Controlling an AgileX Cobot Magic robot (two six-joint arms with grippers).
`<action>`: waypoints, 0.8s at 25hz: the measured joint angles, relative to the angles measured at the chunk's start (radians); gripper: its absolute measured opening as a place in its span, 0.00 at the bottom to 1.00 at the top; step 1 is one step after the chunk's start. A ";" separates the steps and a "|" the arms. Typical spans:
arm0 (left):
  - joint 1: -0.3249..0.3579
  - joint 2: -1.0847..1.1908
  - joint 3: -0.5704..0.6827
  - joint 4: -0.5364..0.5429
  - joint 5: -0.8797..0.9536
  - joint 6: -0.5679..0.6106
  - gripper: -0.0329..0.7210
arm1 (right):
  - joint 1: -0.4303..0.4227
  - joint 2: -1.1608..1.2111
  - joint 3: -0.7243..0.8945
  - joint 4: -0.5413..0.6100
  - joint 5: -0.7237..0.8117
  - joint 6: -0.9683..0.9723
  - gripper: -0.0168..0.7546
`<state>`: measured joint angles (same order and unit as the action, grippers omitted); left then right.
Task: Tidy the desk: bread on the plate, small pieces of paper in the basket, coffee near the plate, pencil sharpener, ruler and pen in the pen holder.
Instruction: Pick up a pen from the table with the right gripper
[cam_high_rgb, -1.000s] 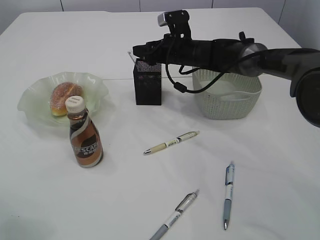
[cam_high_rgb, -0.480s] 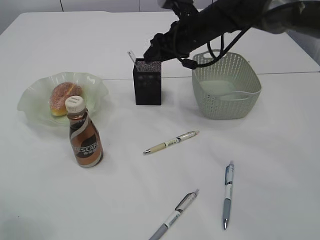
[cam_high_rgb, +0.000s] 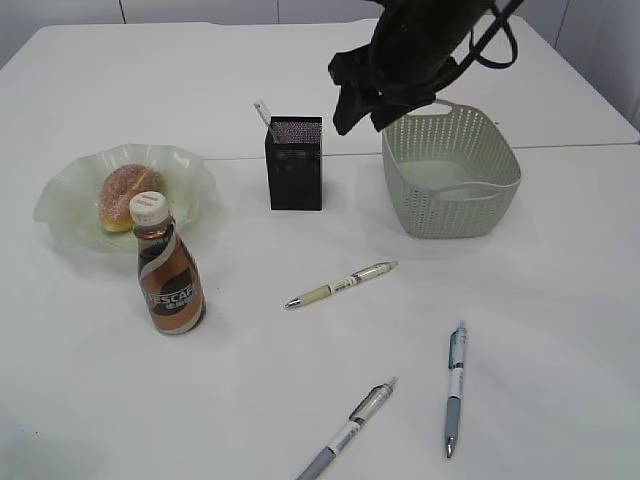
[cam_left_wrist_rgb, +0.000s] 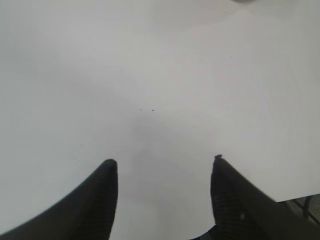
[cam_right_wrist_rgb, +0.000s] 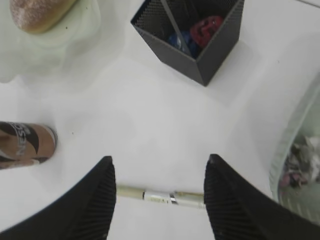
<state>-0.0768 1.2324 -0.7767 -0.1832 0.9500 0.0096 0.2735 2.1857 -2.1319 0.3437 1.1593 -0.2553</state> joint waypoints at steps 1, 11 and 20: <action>0.000 0.000 0.000 0.005 0.000 0.000 0.62 | 0.000 -0.010 0.003 -0.026 0.026 0.027 0.56; 0.000 0.000 0.000 0.008 -0.048 0.000 0.62 | 0.000 -0.204 0.334 -0.112 0.068 0.112 0.50; 0.000 0.000 0.000 0.008 -0.097 0.000 0.62 | 0.096 -0.297 0.558 -0.162 0.023 0.342 0.50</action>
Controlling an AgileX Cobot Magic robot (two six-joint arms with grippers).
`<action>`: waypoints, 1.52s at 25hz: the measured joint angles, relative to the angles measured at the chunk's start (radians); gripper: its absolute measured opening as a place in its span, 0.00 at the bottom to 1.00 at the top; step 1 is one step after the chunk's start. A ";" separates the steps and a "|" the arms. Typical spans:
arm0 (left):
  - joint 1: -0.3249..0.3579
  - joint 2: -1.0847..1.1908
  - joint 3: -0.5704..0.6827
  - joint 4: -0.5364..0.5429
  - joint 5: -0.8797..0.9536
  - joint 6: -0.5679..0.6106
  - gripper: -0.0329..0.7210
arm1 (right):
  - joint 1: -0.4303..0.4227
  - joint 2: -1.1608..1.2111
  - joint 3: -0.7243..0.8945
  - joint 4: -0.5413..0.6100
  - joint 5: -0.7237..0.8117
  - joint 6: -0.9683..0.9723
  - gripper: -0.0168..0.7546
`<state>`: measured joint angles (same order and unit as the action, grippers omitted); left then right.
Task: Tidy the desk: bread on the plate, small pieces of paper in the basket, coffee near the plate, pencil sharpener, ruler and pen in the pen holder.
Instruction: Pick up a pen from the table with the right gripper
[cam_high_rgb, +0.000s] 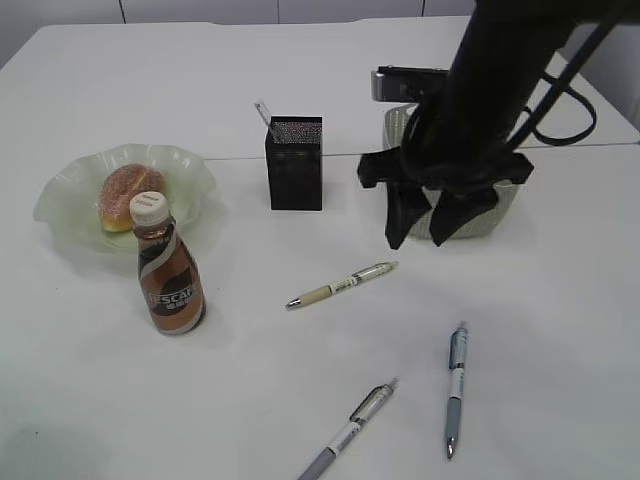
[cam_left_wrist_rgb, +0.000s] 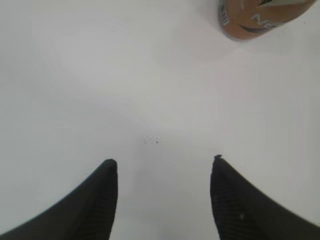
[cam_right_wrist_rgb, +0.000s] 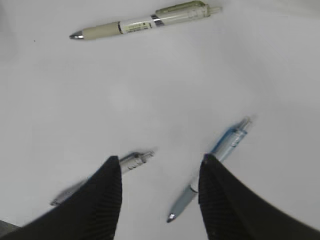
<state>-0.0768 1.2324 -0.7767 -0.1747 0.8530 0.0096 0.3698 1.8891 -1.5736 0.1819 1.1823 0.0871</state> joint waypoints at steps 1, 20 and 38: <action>0.000 0.000 0.000 0.000 -0.007 0.000 0.62 | 0.016 0.000 0.000 0.000 -0.014 0.079 0.50; 0.000 0.000 0.000 0.000 -0.105 0.000 0.62 | 0.141 0.135 -0.003 -0.088 -0.293 1.277 0.50; 0.000 0.000 0.000 0.000 -0.117 0.000 0.62 | 0.142 0.397 -0.286 -0.182 -0.132 1.357 0.49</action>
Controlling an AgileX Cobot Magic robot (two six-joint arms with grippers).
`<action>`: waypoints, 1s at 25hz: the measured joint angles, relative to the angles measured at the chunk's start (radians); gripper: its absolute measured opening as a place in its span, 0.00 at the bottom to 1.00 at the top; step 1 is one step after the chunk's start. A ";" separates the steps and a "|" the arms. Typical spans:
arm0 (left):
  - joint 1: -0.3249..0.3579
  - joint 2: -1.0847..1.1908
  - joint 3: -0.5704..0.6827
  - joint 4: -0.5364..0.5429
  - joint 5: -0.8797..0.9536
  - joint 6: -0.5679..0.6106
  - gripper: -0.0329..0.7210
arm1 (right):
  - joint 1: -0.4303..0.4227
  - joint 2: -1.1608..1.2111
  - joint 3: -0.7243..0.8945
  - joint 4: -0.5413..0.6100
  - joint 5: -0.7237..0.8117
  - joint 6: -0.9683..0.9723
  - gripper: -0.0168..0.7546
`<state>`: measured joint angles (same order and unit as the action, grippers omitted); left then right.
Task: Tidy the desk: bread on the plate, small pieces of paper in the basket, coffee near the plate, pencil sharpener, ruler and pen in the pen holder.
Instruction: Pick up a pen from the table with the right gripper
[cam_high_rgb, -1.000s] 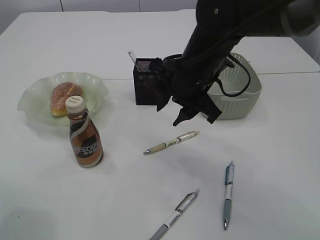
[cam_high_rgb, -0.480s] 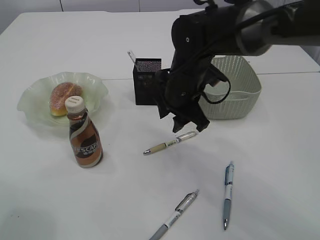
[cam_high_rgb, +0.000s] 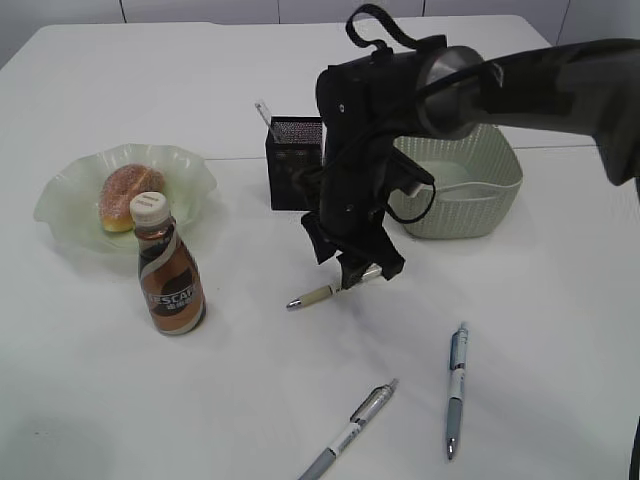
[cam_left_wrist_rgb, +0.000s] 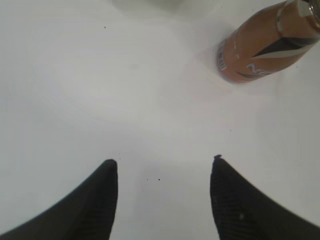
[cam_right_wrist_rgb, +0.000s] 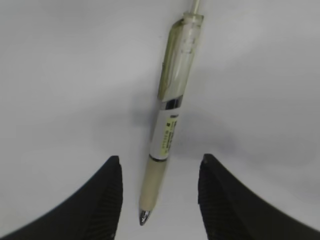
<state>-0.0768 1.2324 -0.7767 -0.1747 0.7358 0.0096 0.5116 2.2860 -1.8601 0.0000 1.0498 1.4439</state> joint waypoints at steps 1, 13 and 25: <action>0.000 0.000 0.000 0.000 0.000 0.000 0.62 | -0.002 0.009 0.000 0.000 0.002 0.002 0.49; 0.000 0.000 0.000 -0.002 -0.027 0.000 0.62 | -0.062 0.038 -0.001 0.057 -0.008 -0.013 0.49; 0.000 0.000 0.000 -0.002 -0.029 0.000 0.62 | -0.081 0.081 -0.005 0.138 -0.034 -0.061 0.49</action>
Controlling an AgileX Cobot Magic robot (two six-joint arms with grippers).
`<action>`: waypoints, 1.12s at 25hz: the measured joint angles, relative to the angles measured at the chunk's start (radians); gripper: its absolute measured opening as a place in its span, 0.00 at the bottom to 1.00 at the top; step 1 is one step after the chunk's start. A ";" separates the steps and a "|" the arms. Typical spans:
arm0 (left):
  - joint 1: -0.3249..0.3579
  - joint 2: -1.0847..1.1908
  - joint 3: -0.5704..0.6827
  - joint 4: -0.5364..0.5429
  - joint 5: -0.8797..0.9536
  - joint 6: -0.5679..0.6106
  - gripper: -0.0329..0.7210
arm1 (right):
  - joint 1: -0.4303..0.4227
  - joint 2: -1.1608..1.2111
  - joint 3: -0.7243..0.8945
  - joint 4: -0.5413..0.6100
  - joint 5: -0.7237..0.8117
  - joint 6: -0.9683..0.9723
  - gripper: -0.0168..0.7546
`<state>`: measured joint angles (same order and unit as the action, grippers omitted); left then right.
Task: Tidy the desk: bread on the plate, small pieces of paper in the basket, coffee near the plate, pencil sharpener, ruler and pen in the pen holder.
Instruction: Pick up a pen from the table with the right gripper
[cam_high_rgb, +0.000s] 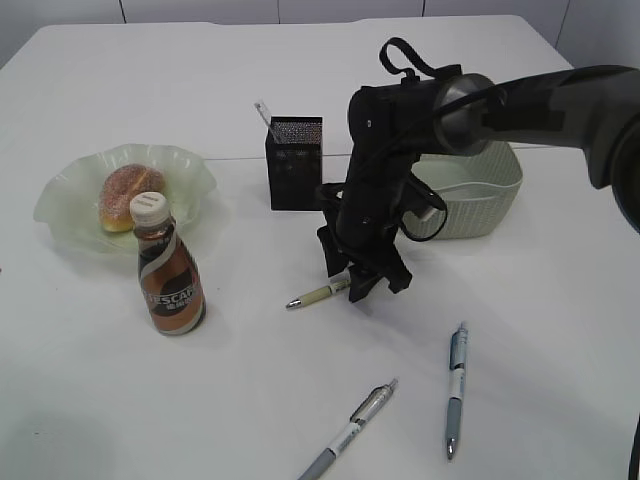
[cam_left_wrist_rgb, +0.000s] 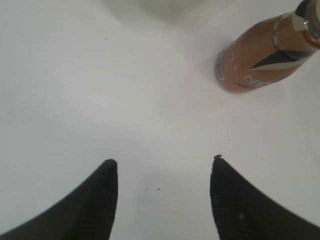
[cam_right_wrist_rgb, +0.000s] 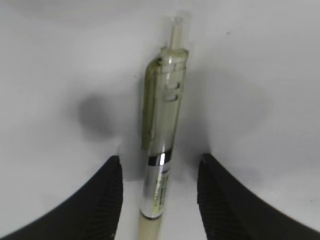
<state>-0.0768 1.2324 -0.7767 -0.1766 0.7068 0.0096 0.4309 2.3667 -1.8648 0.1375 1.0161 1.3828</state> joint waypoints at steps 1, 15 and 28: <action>0.000 0.000 0.000 0.000 0.000 0.000 0.62 | 0.000 0.002 0.000 0.002 0.000 -0.002 0.49; 0.000 0.000 0.000 0.000 0.000 0.000 0.62 | 0.000 0.004 -0.003 0.002 0.002 -0.057 0.11; 0.000 0.000 0.000 0.000 0.000 0.000 0.62 | -0.029 -0.020 -0.003 0.107 0.034 -0.556 0.10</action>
<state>-0.0768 1.2324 -0.7767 -0.1766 0.7068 0.0096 0.4023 2.3463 -1.8677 0.2445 1.0505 0.8265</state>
